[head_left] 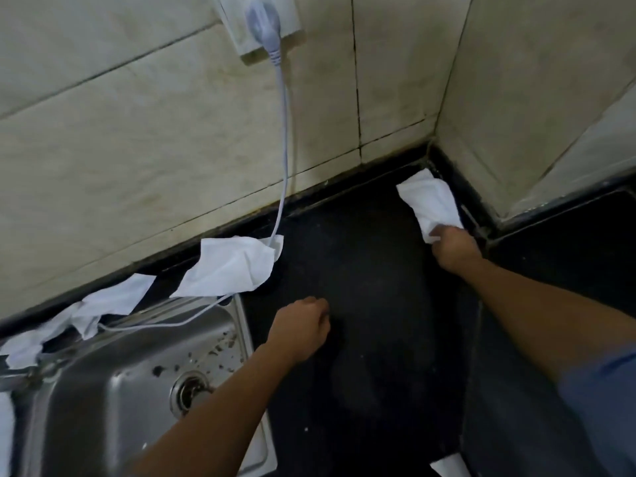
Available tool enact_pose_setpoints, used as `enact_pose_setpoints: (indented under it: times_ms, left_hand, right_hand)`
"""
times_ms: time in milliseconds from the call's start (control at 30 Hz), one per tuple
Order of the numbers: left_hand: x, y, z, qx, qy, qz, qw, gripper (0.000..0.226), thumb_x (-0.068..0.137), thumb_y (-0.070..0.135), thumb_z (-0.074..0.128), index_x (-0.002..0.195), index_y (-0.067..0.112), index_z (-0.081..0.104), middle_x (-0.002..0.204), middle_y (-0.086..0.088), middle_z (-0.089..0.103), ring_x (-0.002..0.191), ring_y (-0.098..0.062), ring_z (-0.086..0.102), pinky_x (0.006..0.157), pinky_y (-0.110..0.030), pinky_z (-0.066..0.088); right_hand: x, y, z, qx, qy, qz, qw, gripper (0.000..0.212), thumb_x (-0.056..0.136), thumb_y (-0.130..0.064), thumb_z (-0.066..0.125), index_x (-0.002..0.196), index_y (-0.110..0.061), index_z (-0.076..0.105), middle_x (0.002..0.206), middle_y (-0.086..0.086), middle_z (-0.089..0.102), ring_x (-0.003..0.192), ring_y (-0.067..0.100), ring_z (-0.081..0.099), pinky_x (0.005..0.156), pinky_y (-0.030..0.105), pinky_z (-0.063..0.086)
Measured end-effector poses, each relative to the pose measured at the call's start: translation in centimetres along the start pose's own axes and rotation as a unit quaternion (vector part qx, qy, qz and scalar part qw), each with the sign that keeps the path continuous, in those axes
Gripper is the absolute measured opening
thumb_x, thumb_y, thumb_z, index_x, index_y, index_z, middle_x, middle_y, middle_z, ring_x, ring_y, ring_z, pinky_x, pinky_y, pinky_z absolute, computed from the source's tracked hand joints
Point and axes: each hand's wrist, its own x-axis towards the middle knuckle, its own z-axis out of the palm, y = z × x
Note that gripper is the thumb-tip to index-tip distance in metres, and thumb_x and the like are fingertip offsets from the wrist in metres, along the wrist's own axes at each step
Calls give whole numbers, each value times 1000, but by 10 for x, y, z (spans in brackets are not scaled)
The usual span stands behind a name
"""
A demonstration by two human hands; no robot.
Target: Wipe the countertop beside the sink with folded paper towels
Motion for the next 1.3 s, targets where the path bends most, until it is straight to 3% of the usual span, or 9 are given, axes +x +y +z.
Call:
enact_pose_setpoints:
  times_ms: [133, 233, 533, 600, 700, 867, 1000, 1100, 1300]
  left_hand:
    - [0, -19, -2, -29, 17, -1, 999, 21, 91, 30, 49, 102, 18, 61, 99, -3, 63, 90, -25, 62, 68, -32, 44]
    - [-1, -32, -4, -32, 17, -4, 999, 21, 91, 30, 49, 102, 18, 62, 99, -2, 64, 89, -23, 62, 70, -33, 47]
    - [-35, -58, 22, -35, -22, 3, 999, 18, 91, 29, 49, 101, 19, 61, 99, -2, 63, 91, -23, 61, 72, -32, 46]
    - [-43, -57, 32, -33, -38, 3, 999, 20, 92, 29, 47, 102, 19, 61, 100, -2, 63, 93, -22, 61, 73, -33, 46]
    - [-50, -52, 44, -35, -50, 7, 998, 21, 92, 29, 47, 102, 18, 61, 101, -2, 62, 93, -22, 60, 73, -33, 46]
    - [-47, -44, 50, -54, -38, 5, 998, 21, 93, 28, 47, 103, 18, 62, 100, -1, 62, 90, -20, 59, 74, -32, 46]
    - [-38, -41, 47, -56, -30, 6, 998, 21, 92, 27, 48, 102, 16, 63, 99, -2, 63, 90, -20, 60, 73, -32, 47]
    - [-27, -40, 43, -53, -30, 7, 998, 20, 92, 26, 49, 100, 16, 63, 98, -2, 62, 89, -20, 59, 72, -32, 47]
    - [10, -26, 32, -61, -21, 21, 998, 17, 91, 24, 49, 94, 14, 63, 93, -3, 61, 85, -20, 59, 71, -33, 48]
  right_hand:
    - [-49, -29, 2, 54, 9, -85, 995, 21, 91, -15, 56, 108, -8, 68, 109, 20, 67, 101, 37, 61, 82, 33, 45]
    - [-98, -46, 25, 67, -25, -122, 990, 23, 90, -21, 59, 110, -13, 68, 110, 12, 68, 101, 29, 63, 84, 31, 46]
    - [-205, -38, 123, 16, -134, -129, 982, 27, 93, -25, 54, 119, -21, 61, 122, 0, 60, 111, 20, 58, 92, 27, 42]
    - [-213, -36, 127, 7, -154, -130, 979, 31, 93, -32, 55, 123, -22, 58, 123, -2, 59, 113, 18, 56, 93, 24, 41]
    - [-205, -40, 112, -13, -175, -129, 976, 38, 90, -51, 55, 116, -25, 63, 108, -5, 65, 99, 14, 60, 82, 26, 45]
    - [-149, -48, 69, -39, 7, -84, 996, 25, 92, -40, 56, 106, -21, 63, 99, 0, 64, 88, 19, 62, 70, 29, 46]
    - [-125, -57, 75, -80, -18, -26, 996, 31, 91, -35, 58, 116, -18, 54, 106, 3, 61, 93, 23, 62, 75, 34, 50]
    - [-126, -58, 84, -52, -29, -19, 998, 23, 93, -25, 55, 114, -18, 56, 99, 3, 65, 84, 19, 63, 72, 34, 54]
    - [-126, -22, 49, 79, 81, -28, 993, 22, 87, -19, 62, 109, -18, 61, 83, -4, 59, 75, 15, 58, 68, 30, 48]
